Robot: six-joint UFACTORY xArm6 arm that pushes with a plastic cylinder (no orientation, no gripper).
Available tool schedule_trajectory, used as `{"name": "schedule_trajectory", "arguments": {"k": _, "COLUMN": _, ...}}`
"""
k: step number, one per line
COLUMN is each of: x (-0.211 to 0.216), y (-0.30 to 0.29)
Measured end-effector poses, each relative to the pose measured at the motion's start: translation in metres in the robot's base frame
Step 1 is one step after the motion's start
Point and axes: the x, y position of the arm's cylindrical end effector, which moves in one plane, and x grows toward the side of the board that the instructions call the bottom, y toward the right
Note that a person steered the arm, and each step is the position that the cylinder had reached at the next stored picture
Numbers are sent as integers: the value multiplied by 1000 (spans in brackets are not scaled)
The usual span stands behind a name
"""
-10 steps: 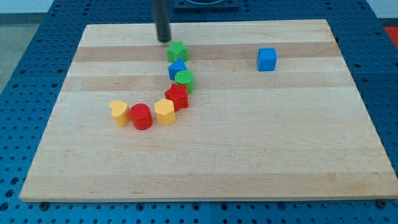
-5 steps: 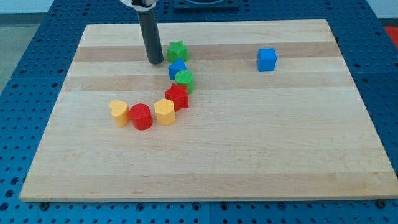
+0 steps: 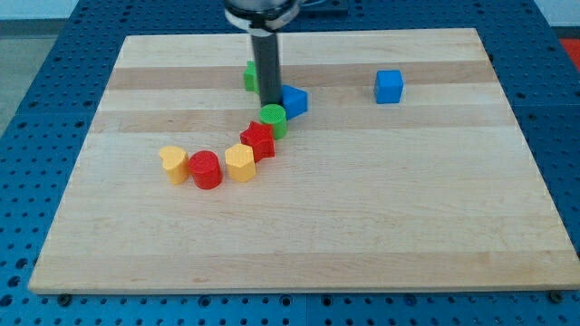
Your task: Push the triangle into the blue cube
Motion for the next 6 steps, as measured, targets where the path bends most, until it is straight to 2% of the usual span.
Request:
{"name": "schedule_trajectory", "arguments": {"k": 3, "x": -15, "y": 130}}
{"name": "schedule_trajectory", "arguments": {"k": 5, "x": 2, "y": 121}}
{"name": "schedule_trajectory", "arguments": {"k": 6, "x": 64, "y": 75}}
